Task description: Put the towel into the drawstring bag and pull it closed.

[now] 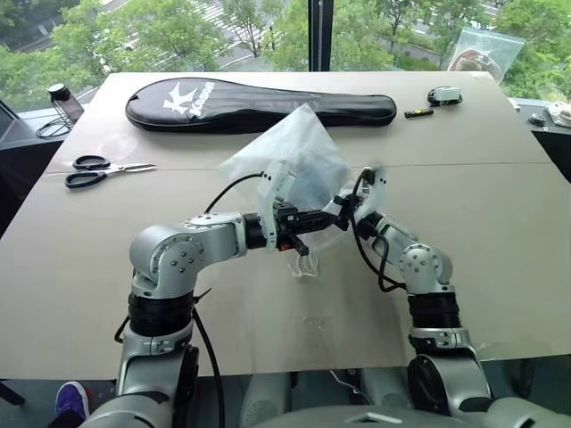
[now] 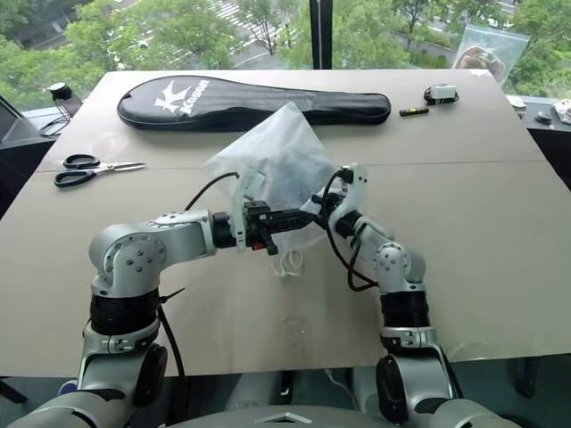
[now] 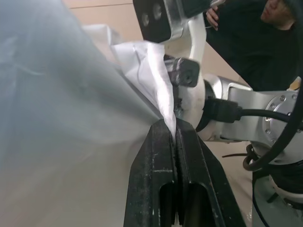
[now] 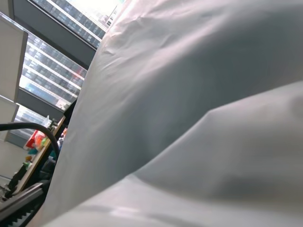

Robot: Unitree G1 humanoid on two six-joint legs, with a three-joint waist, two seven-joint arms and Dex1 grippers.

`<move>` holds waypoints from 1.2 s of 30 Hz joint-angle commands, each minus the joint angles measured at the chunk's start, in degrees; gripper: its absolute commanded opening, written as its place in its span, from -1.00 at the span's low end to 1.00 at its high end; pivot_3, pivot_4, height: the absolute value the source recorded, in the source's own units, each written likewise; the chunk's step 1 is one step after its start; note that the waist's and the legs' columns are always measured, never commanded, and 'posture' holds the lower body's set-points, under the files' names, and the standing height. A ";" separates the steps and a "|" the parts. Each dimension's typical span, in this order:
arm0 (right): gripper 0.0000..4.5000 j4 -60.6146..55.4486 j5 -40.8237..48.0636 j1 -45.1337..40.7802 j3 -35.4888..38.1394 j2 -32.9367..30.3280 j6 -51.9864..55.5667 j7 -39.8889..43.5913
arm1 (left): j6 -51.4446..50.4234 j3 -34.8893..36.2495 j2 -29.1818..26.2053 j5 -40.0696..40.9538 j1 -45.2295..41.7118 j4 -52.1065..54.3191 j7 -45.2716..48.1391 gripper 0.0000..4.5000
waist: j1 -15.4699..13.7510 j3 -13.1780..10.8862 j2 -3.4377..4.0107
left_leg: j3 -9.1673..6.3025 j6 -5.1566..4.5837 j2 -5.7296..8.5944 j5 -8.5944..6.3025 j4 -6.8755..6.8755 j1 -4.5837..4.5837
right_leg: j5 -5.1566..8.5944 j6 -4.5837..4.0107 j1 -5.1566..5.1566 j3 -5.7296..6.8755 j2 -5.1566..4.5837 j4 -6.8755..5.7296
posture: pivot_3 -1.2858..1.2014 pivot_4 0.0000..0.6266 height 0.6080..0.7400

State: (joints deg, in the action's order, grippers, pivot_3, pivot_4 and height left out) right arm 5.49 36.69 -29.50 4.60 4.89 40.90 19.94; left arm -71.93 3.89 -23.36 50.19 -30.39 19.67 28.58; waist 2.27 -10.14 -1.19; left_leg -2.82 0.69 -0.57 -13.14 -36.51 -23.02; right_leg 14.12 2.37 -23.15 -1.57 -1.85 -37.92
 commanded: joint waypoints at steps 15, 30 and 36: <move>0.28 -38.79 -6.66 15.25 -7.83 -32.05 2.49 10.21 | 19.52 -6.30 -9.29 -14.01 -2.77 -8.57 12.50 -1.00 | 0.06 -0.06 0.05 | 0.02 0.00 -0.02 0.00 0.00 -0.05 | 0.15 0.24 -0.07 -0.04 0.05 0.01 | 0.03 -0.52 1.00; 0.28 -18.20 -24.21 6.46 -14.35 -31.20 -3.57 5.01 | 22.17 -6.68 -12.17 -17.85 -2.62 -8.25 16.97 -1.00 | -0.10 -0.06 0.04 | 0.00 0.00 -0.01 0.00 -0.13 -0.46 | 0.02 0.04 -0.37 0.01 0.02 -0.03 | 0.03 -0.52 1.00; 0.28 -11.49 -27.07 3.23 -17.06 -27.11 -5.92 5.65 | 21.72 -6.38 -11.81 -18.01 -1.81 -7.00 16.43 -1.00 | -0.06 -0.06 0.04 | -0.06 0.00 -0.01 0.01 -0.33 -0.74 | 0.00 0.03 -0.56 0.09 0.00 -0.05 | 0.03 -0.52 1.00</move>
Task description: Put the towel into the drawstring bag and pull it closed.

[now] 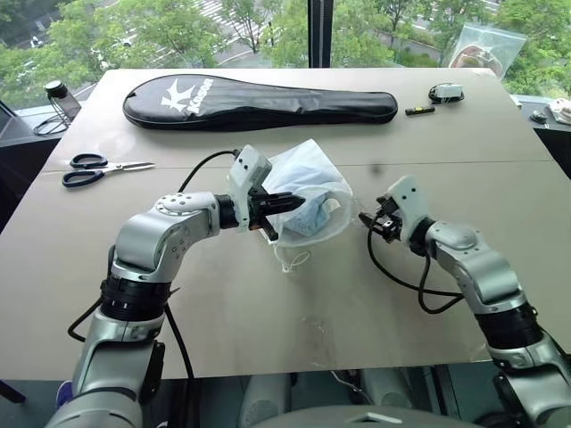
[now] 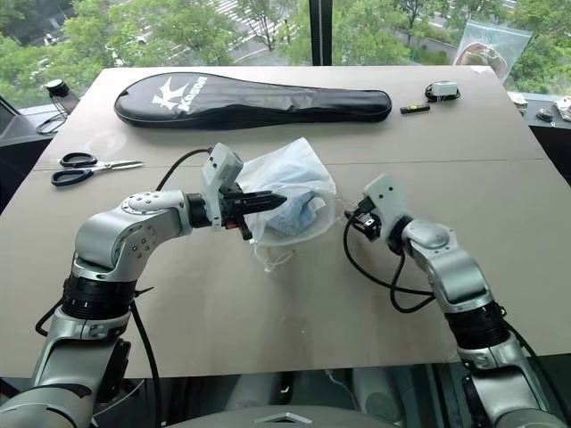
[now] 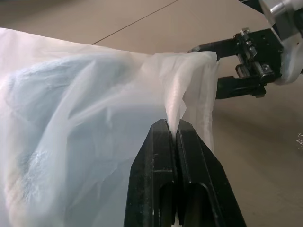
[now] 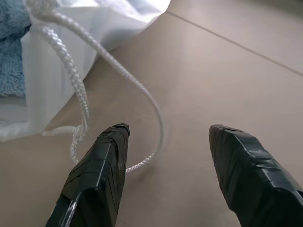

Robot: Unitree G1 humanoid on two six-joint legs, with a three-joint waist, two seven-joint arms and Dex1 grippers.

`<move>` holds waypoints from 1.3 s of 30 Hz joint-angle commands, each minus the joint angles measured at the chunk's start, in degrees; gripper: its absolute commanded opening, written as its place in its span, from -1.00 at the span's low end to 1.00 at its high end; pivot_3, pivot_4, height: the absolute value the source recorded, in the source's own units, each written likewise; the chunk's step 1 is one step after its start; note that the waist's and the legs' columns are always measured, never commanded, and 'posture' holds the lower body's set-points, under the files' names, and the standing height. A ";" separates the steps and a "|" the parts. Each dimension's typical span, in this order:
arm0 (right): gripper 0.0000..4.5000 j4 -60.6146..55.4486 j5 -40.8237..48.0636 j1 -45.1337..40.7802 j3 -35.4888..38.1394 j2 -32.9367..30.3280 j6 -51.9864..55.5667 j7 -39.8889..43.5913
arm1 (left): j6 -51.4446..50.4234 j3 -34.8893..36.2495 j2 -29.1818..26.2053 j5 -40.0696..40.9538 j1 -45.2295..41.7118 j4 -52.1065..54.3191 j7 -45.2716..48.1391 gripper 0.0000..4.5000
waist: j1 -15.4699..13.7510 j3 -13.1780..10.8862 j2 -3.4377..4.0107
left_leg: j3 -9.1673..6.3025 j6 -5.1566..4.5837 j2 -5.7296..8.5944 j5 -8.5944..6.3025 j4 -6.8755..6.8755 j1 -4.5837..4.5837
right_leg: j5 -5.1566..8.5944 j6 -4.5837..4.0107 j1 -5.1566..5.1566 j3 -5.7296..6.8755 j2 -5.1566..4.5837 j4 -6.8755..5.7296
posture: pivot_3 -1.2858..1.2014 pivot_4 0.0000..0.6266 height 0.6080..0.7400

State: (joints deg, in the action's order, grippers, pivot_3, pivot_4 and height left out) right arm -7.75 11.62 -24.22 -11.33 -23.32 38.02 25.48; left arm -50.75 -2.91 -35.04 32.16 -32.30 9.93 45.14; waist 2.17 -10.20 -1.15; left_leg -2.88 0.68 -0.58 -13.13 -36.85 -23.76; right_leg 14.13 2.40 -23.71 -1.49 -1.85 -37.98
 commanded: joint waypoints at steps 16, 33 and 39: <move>-0.98 13.53 -16.42 0.05 3.79 10.99 -21.61 -21.82 | 8.02 0.27 0.49 -4.21 1.81 2.60 -0.61 -1.00 | -1.32 0.02 -0.01 | -0.01 0.01 0.04 0.01 -0.25 -0.01 | -0.02 0.00 0.04 0.00 -0.06 -0.15 | 0.03 -0.52 1.00; -1.00 -20.07 -0.57 6.63 8.13 11.58 7.87 -10.19 | 13.87 4.33 -2.53 -3.34 -6.27 -12.96 12.97 0.18 | 0.39 0.02 0.01 | -0.03 -0.01 -0.03 0.00 -0.26 -0.03 | -0.01 0.00 0.01 0.01 0.05 -0.20 | 0.03 -0.52 1.00; -1.00 -20.59 1.25 6.51 8.91 10.73 10.16 -9.86 | 1.81 16.71 -9.49 6.04 5.25 -5.46 12.06 0.80 | 0.41 0.02 0.01 | -0.05 -0.01 -0.05 -0.01 -0.29 -0.01 | 0.00 0.00 0.01 0.03 0.04 -0.26 | 0.03 -0.52 1.00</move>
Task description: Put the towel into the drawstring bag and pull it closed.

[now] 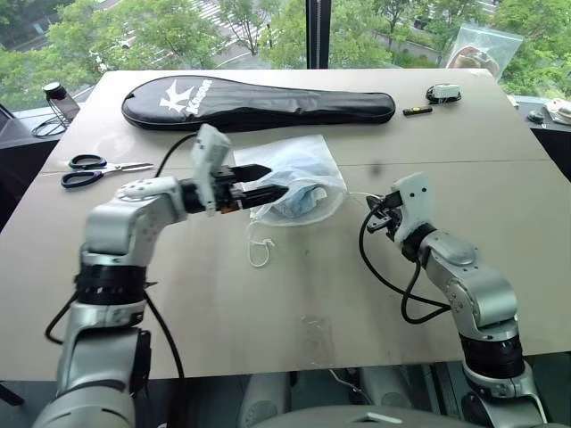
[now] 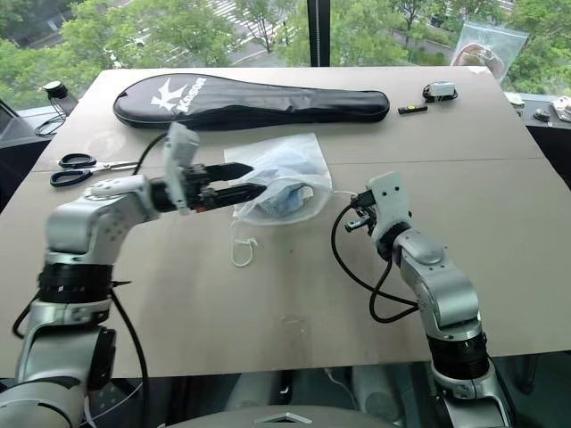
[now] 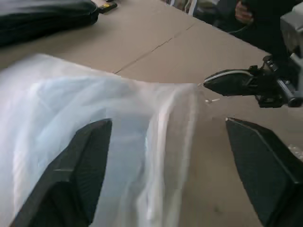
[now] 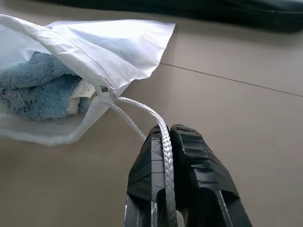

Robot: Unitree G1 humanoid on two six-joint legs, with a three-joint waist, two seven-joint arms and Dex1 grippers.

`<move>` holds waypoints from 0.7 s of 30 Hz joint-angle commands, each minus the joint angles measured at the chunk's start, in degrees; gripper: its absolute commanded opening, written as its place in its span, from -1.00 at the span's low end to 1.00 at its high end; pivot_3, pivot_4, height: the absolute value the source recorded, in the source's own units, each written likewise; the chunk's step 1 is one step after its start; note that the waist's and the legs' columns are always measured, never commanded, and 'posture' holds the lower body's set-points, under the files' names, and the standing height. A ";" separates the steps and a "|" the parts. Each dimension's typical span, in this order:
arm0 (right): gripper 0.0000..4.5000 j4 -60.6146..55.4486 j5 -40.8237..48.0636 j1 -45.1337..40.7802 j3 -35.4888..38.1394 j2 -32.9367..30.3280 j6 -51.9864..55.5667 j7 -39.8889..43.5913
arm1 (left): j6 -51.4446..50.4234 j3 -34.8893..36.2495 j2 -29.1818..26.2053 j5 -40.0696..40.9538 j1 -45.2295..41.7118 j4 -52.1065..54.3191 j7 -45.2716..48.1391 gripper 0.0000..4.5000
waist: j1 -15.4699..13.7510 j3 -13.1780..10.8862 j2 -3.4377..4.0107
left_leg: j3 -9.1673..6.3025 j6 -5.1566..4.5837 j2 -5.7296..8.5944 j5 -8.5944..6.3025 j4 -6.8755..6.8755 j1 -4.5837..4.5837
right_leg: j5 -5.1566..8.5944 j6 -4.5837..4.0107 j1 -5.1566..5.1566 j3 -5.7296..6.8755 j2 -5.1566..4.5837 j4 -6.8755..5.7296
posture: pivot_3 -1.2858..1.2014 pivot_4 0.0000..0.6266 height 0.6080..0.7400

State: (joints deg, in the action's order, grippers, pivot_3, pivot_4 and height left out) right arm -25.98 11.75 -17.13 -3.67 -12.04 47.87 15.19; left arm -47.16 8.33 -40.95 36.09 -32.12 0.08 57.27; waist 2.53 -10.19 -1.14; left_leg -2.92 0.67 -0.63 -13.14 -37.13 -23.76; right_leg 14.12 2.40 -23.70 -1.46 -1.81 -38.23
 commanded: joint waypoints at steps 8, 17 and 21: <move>-1.00 -1.47 1.79 -1.23 1.70 -1.55 0.51 0.63 | 12.81 1.31 -1.34 -10.71 24.16 12.72 -9.00 0.99 | -1.16 0.00 0.02 | 0.01 0.00 0.00 0.00 0.04 0.03 | 0.00 -0.01 0.01 0.00 -0.15 0.01 | 0.03 -0.52 1.00; -1.00 -2.76 2.08 -0.35 1.73 -1.98 1.29 -0.17 | 19.58 -5.15 7.22 -19.33 21.49 7.50 -18.06 0.99 | -1.70 0.02 0.00 | 0.00 0.00 0.05 0.00 -0.05 0.05 | 0.00 -0.01 0.03 0.02 -0.08 -0.07 | 0.03 -0.52 1.00; -1.00 -2.75 2.01 -0.34 1.66 -1.85 1.14 -0.66 | 19.60 -7.23 9.06 -20.65 19.42 4.66 -18.66 0.42 | -1.70 0.02 0.01 | 0.00 0.00 0.06 0.00 -0.06 0.06 | -0.01 -0.01 0.03 0.02 -0.07 -0.12 | 0.03 -0.52 1.00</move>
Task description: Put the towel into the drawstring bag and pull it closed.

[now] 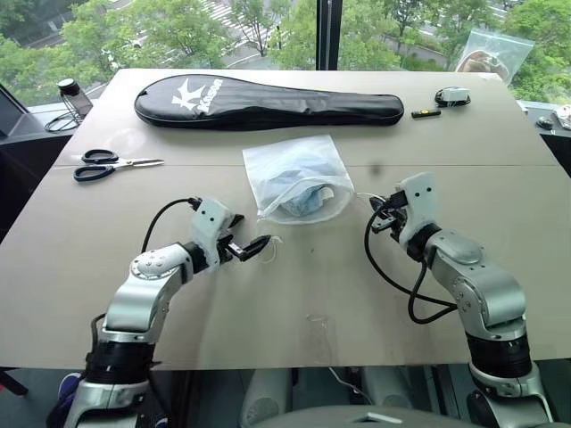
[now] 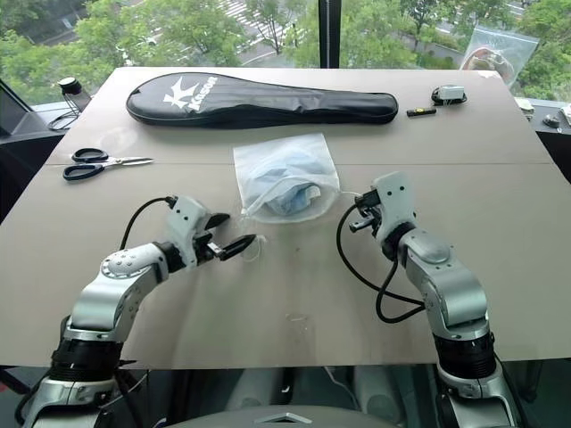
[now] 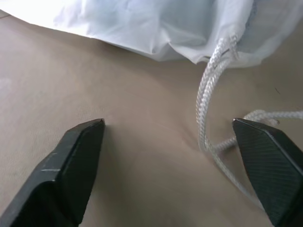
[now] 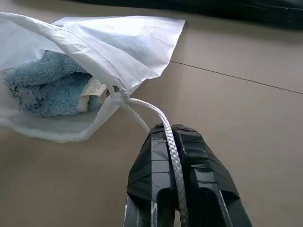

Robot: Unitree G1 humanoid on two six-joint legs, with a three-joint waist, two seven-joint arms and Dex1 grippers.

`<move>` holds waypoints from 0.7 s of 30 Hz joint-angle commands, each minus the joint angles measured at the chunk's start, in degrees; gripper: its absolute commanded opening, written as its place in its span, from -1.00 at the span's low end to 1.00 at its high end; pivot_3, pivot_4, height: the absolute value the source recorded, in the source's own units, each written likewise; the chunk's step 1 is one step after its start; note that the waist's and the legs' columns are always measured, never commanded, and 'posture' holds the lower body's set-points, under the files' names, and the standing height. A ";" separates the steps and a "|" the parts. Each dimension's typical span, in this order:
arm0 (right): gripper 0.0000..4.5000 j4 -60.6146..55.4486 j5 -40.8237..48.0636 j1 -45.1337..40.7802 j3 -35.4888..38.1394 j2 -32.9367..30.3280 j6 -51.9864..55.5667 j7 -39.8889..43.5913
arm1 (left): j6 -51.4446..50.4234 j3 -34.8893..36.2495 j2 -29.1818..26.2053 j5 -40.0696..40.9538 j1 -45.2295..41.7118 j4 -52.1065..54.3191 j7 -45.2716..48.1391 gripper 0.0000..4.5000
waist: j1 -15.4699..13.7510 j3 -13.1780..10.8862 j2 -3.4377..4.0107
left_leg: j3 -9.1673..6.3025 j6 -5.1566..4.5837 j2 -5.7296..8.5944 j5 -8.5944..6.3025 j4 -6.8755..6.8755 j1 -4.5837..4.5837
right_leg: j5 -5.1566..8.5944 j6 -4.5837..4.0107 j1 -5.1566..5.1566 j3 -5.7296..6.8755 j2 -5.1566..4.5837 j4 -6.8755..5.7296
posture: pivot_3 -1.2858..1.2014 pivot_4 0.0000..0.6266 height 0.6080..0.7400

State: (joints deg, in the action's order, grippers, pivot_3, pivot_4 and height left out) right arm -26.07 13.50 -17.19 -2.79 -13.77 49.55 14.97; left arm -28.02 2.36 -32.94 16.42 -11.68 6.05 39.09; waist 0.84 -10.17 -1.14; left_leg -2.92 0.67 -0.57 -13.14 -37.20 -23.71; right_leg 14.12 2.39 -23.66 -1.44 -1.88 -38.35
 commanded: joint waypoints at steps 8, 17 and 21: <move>-1.00 -2.17 -3.21 -2.87 4.15 0.03 -10.30 -4.30 | 9.41 5.69 2.76 -5.24 -8.92 -11.11 -11.35 -1.00 | -0.10 0.00 -0.01 | -0.05 0.00 0.03 0.00 -0.12 -0.01 | 0.00 0.00 0.00 0.04 -0.01 -0.14 | 0.03 -0.52 1.00; -1.00 -0.16 1.13 -24.16 12.71 -7.10 -17.09 -0.47 | 30.99 7.33 -6.51 -15.11 -33.22 -25.65 -17.44 -1.00 | 0.04 -0.08 -0.02 | -0.04 0.00 0.06 0.01 -0.18 -0.14 | -0.02 0.01 -0.15 0.03 -0.01 -0.25 | 0.03 -0.52 1.00; -1.00 4.22 1.27 -28.89 15.37 -10.54 -14.91 -1.28 | 32.00 6.56 -8.07 -16.75 -39.78 -33.30 -17.86 -1.00 | 0.01 0.14 -0.02 | -0.05 0.00 0.07 0.00 -0.05 -0.02 | 0.00 0.01 0.02 0.11 -0.04 -0.04 | 0.03 -0.52 1.00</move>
State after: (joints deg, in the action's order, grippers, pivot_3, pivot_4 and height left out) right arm -23.38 14.85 -46.67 9.92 -23.41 33.74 14.59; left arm 3.39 8.51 -40.44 0.64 -52.17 -23.95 22.15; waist 0.85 -10.03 -1.16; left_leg -2.92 0.66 -0.50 -13.14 -37.22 -23.74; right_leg 14.12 2.41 -23.65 -1.33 -1.94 -38.34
